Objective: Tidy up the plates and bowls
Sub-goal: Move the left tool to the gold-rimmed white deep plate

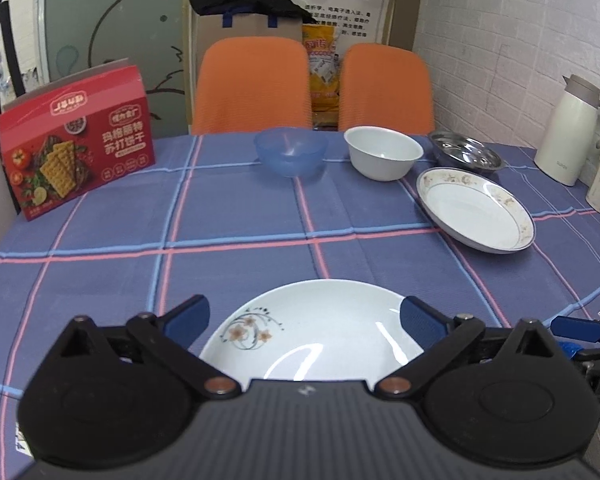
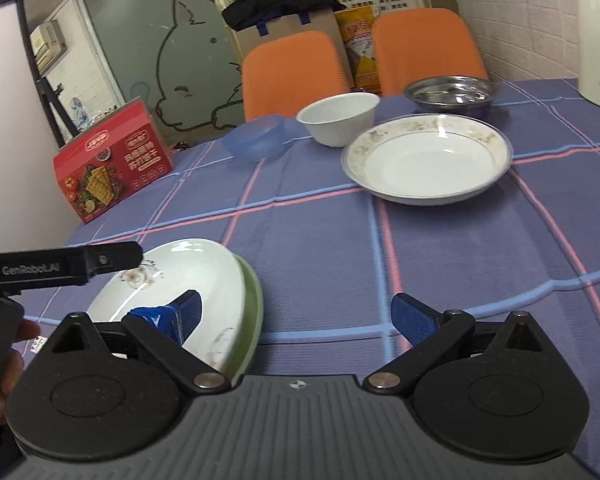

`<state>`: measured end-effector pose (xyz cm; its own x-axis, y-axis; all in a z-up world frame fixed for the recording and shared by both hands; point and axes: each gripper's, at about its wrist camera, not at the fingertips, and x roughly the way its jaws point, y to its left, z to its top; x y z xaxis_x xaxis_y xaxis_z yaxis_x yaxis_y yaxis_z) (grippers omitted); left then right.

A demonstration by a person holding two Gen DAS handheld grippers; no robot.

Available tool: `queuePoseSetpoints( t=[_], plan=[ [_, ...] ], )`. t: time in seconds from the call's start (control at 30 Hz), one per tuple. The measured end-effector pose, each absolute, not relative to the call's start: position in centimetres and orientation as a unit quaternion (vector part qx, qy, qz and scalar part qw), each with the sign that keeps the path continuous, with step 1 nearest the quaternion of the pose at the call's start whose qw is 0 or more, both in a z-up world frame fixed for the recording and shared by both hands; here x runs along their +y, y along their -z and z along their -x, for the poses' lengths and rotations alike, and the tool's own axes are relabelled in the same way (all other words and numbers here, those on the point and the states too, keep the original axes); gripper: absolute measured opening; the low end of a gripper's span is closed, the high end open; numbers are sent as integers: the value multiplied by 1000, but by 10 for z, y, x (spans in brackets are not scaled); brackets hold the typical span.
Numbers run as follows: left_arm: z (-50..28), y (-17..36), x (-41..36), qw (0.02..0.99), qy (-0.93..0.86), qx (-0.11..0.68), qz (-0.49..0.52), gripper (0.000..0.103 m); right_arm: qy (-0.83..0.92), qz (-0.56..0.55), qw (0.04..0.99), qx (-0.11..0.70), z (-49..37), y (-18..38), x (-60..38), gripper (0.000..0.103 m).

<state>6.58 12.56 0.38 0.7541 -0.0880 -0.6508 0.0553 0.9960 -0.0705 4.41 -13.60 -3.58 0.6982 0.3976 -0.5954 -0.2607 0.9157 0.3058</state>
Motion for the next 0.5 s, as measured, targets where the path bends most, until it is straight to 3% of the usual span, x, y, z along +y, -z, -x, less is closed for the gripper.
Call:
queuePoseSetpoints(
  t=[0.23, 0.5],
  plan=[
    [-108, -8, 91, 917, 106, 385, 26, 100, -101, -128, 923, 349, -55, 43, -213, 89],
    [-208, -2, 32, 897, 147, 416, 29, 100, -83, -138, 922, 352, -131, 37, -246, 89]
  ],
)
